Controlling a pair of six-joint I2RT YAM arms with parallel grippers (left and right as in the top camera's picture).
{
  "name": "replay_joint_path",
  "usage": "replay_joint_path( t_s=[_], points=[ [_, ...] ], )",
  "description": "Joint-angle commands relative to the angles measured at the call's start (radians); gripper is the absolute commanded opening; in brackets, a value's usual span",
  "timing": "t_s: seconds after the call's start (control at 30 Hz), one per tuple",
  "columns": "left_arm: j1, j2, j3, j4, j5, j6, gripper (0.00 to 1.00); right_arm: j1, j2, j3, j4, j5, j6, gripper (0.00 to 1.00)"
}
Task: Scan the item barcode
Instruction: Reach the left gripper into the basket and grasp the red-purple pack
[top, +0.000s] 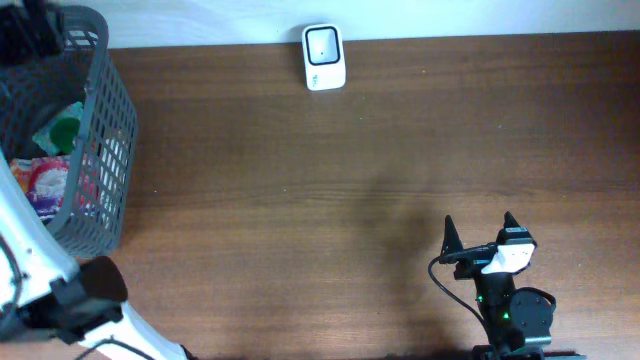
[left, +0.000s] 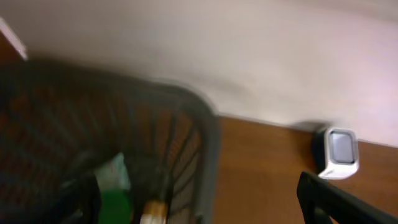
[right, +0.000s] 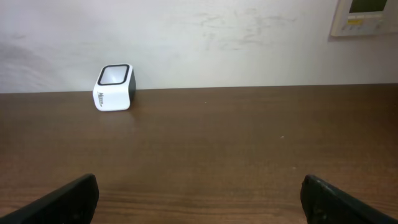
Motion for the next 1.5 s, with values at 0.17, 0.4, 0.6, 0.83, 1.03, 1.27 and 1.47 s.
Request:
replay_joint_path(
  t_s=[0.17, 0.4, 0.6, 0.83, 1.03, 1.27, 1.47],
  points=[
    [0.057, 0.114, 0.034, -0.25, -0.657, -0.434, 0.99, 0.006, -0.007, -0.009, -0.001, 0.005, 0.008, 0.99],
    [0.099, 0.292, 0.016, -0.478, -0.637, -0.636, 0.99, 0.006, -0.007, -0.009, -0.001, 0.005, 0.008, 0.99],
    [0.131, 0.367, -0.028, -0.51, -0.571, -0.659, 0.99, 0.006, -0.007, -0.009, -0.001, 0.005, 0.008, 0.99],
    [0.143, 0.369, -0.224, -0.422, -0.563, -0.666, 0.89, 0.006, -0.007, -0.009, -0.001, 0.005, 0.008, 0.99],
    [0.143, 0.37, -0.423, -0.214, -0.453, -0.666, 0.88, 0.006, -0.007, -0.009, -0.001, 0.005, 0.008, 0.99],
    [0.143, 0.37, -0.574, -0.115, -0.435, -0.666, 0.04, 0.006, -0.007, -0.009, -0.001, 0.005, 0.008, 0.99],
    [0.163, 0.368, -0.267, -0.315, -0.373, -0.666, 0.0, 0.006, -0.007, -0.009, -0.001, 0.005, 0.008, 0.99]
  ],
)
